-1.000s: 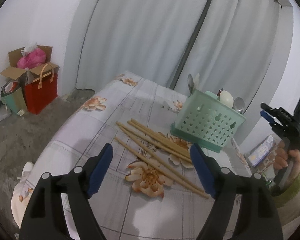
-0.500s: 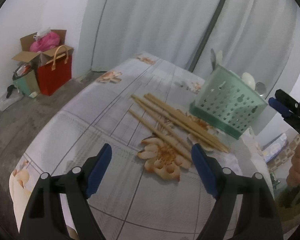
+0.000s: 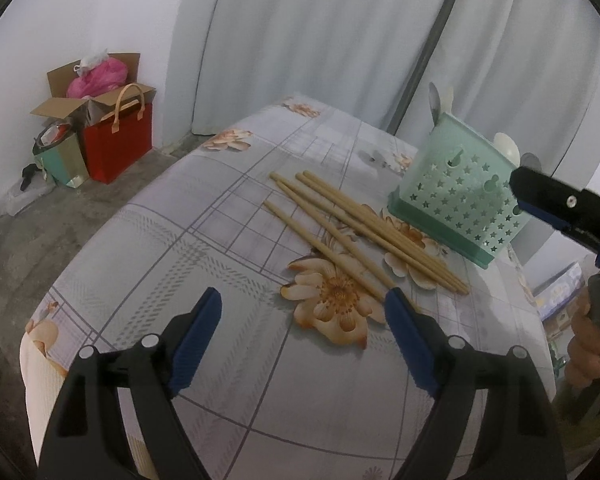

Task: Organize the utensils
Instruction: 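Withdraw both open grippers from the green holder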

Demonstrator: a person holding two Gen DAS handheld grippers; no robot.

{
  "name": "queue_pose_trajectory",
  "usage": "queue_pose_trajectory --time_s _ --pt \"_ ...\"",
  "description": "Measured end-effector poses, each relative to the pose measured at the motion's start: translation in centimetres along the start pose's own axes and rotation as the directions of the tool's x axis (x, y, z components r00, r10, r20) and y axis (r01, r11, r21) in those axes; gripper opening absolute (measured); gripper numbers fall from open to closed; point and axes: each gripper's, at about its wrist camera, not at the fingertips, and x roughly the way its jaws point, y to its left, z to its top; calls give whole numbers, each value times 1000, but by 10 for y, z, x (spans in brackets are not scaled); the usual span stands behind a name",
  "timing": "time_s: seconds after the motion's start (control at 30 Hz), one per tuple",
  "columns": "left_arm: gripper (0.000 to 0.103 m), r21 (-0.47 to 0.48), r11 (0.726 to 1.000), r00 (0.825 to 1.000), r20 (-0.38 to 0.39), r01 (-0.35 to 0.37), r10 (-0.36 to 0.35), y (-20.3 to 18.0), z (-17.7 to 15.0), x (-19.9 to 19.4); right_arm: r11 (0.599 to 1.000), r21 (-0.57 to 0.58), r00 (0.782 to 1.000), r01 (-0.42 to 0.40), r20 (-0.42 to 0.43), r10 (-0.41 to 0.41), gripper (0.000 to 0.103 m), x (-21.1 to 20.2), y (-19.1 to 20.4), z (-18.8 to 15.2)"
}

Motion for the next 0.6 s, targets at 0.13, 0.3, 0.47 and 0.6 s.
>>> queue_pose_trajectory --time_s 0.13,0.3,0.47,0.6 --pt "82 -15 1000 1000 2 2 -2 2 0 -1 997 37 997 72 -32 -71 95 1 -5 -3" --pt "83 -19 1000 1000 3 3 -3 5 0 -2 989 58 990 138 -35 -136 95 -4 -10 -6" --pt "85 -30 1000 1000 1 8 -8 7 0 -1 980 43 981 195 -9 -195 95 -6 -10 -4" --pt "86 -40 999 1000 -1 9 -9 8 0 0 971 7 971 240 23 -240 95 -9 -7 -3"
